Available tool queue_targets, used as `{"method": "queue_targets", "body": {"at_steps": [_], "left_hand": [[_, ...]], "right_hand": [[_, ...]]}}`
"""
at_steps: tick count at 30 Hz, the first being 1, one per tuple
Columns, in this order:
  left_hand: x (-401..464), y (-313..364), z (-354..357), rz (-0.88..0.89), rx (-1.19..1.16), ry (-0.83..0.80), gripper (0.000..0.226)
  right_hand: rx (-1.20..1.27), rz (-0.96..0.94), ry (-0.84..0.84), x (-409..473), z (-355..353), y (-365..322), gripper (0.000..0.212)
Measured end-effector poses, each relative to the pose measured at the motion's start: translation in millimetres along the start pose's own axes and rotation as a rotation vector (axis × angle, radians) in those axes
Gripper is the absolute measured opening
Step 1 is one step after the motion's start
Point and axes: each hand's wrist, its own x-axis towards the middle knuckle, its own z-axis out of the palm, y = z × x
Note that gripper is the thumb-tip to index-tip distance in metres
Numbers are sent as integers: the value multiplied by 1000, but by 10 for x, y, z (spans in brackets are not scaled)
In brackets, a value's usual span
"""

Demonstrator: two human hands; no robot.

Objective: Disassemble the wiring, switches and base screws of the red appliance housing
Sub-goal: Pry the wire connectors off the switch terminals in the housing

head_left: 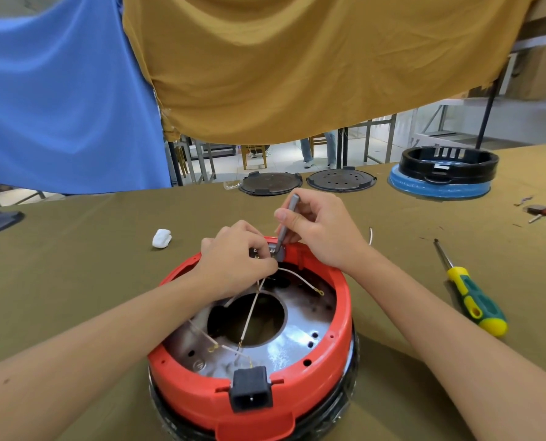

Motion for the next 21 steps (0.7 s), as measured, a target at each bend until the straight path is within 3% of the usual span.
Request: {"method": "queue_targets", "body": {"at_steps": [21], "left_hand": [[-1, 8, -11, 5, 14, -7, 20]], "right_hand": [[-102, -79, -15, -35, -5, -62, 18]]}}
